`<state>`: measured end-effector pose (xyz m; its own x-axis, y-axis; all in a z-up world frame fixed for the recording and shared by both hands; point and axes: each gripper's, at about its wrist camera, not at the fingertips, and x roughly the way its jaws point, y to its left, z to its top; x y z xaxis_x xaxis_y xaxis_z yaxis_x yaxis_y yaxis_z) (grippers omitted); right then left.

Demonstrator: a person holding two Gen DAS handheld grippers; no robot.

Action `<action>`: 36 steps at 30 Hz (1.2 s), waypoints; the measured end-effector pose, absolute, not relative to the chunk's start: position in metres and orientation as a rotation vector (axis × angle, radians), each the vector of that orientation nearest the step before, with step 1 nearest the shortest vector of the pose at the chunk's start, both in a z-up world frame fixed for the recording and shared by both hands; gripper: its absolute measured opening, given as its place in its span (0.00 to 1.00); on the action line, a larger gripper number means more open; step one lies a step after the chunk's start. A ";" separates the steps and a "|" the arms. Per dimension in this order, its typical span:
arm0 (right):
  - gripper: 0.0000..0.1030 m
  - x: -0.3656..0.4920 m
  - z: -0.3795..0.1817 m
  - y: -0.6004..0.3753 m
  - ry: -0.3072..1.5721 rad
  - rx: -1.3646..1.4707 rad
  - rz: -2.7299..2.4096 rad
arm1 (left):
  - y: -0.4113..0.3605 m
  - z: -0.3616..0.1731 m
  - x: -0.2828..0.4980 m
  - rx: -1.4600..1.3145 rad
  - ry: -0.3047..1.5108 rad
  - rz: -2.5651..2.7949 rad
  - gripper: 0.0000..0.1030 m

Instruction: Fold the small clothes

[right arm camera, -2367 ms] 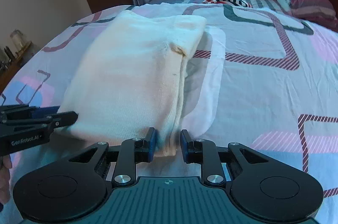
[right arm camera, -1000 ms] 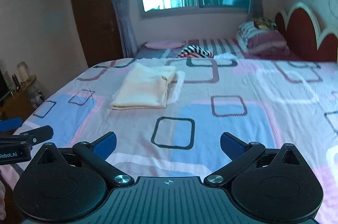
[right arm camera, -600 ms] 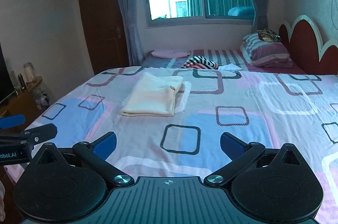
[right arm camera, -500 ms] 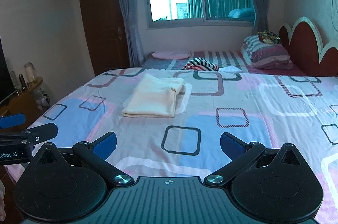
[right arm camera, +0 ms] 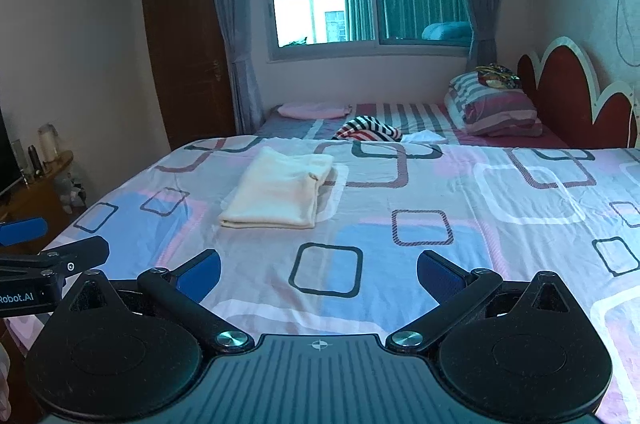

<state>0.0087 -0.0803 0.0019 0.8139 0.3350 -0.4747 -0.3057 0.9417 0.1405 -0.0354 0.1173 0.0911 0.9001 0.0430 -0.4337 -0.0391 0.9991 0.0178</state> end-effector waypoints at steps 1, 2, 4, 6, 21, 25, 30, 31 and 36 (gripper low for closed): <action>1.00 0.008 0.002 -0.081 0.518 0.058 0.341 | 0.117 0.091 -0.036 0.008 0.448 0.042 1.00; 1.00 0.008 0.002 -0.081 0.519 0.057 0.341 | 0.116 0.091 -0.036 0.008 0.446 0.043 1.00; 1.00 0.007 0.002 -0.081 0.518 0.053 0.339 | 0.116 0.091 -0.036 0.009 0.447 0.041 1.00; 1.00 0.007 0.002 -0.081 0.517 0.047 0.336 | 0.116 0.091 -0.037 0.013 0.445 0.038 1.00; 1.00 0.008 0.001 -0.077 0.522 0.023 0.345 | 0.124 0.090 -0.039 -0.016 0.438 0.053 1.00; 1.00 0.008 0.001 -0.078 0.522 0.021 0.343 | 0.124 0.090 -0.039 -0.013 0.439 0.052 1.00; 1.00 0.008 0.001 -0.078 0.525 0.022 0.342 | 0.124 0.090 -0.039 -0.013 0.440 0.052 1.00; 1.00 0.008 0.001 -0.078 0.525 0.023 0.342 | 0.124 0.090 -0.039 -0.012 0.439 0.052 1.00; 1.00 0.008 0.001 -0.078 0.522 0.023 0.343 | 0.124 0.090 -0.039 -0.009 0.434 0.050 1.00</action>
<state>0.0083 -0.0782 0.0010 0.8114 0.3269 -0.4846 -0.3153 0.9428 0.1081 -0.0395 0.1236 0.0899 0.9063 0.0464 -0.4201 -0.0505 0.9987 0.0015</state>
